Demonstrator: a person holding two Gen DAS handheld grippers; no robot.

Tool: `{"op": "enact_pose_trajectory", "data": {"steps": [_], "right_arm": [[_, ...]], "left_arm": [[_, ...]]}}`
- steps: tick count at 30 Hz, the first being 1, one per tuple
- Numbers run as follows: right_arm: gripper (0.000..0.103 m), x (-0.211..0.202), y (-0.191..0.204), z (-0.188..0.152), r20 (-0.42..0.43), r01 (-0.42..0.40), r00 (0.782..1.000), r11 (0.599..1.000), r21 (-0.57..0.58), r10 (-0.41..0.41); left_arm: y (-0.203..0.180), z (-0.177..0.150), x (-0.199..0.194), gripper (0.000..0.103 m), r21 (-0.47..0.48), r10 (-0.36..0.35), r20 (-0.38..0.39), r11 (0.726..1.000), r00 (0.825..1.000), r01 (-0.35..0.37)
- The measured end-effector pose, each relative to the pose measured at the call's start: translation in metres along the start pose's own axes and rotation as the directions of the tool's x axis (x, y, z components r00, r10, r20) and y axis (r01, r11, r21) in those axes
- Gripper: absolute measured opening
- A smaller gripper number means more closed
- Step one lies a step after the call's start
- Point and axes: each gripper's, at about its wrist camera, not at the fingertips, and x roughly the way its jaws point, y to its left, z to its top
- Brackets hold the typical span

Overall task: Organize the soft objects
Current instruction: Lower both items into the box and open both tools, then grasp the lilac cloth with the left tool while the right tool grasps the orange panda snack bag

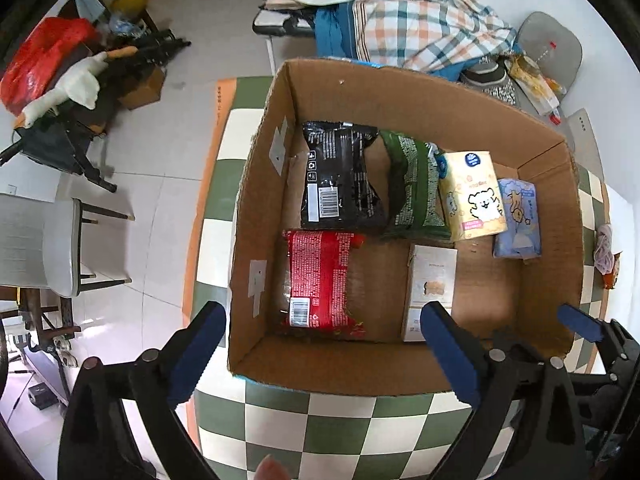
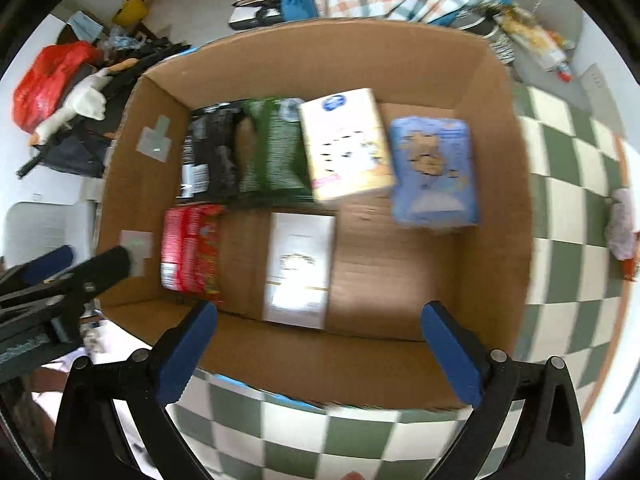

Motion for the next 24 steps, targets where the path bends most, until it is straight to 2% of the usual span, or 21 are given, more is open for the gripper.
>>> {"op": "enact_pose_trajectory", "data": {"steps": [8, 18, 24], "right_arm": [[0.103, -0.022, -0.023, -0.017, 0.042, 0.083, 0.996, 0.996, 0.027, -0.084], [0.103, -0.083, -0.030, -0.052, 0.177, 0.101, 0.979, 0.994, 0.027, -0.104], [0.103, -0.122, -0.039, -0.082, 0.230, 0.069, 0.970, 0.997, 0.035, -0.076]], "left_arm": [[-0.016, -0.016, -0.019, 0.100, -0.001, 0.015, 0.075, 1.000, 0.997, -0.015], [-0.032, -0.048, -0.071, 0.100, 0.021, 0.032, 0.186, 0.999, 0.982, -0.036], [-0.041, -0.074, -0.105, 0.100, 0.039, 0.028, 0.237, 0.999, 0.971, -0.038]]}}
